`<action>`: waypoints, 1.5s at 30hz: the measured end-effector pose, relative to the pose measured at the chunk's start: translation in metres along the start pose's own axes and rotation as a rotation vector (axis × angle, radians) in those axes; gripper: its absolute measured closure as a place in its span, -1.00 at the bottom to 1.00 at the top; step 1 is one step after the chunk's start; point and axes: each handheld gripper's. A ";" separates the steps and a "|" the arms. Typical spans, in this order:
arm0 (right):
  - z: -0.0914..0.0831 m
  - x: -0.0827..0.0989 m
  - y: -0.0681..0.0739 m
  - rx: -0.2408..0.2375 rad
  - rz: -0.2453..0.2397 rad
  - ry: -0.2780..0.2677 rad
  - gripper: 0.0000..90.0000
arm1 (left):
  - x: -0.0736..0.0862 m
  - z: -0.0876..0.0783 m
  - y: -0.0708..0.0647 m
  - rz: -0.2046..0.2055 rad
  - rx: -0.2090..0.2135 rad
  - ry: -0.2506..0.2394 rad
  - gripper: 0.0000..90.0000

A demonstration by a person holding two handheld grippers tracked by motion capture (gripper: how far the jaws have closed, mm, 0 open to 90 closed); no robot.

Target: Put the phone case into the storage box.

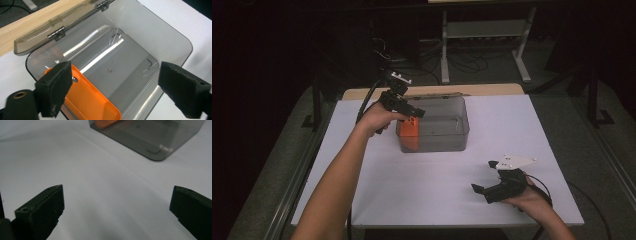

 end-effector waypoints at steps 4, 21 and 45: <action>0.000 0.000 0.000 0.001 -0.001 0.001 -1.00 | 0.004 -0.002 0.002 0.005 0.015 -0.017 -0.96; -0.001 0.002 -0.001 0.007 -0.003 0.006 -1.00 | 0.021 -0.021 0.001 0.086 0.052 -0.070 -1.00; 0.000 0.002 -0.001 0.014 -0.010 0.009 -1.00 | 0.064 -0.054 -0.005 0.163 0.042 -0.153 -1.00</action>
Point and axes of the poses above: each handheld gripper's, and its own axes: z roughly forward along the jaws, x roughly out of its underside, y roughly to its left, and after that the axes turned 5 degrees about -y, right-handed
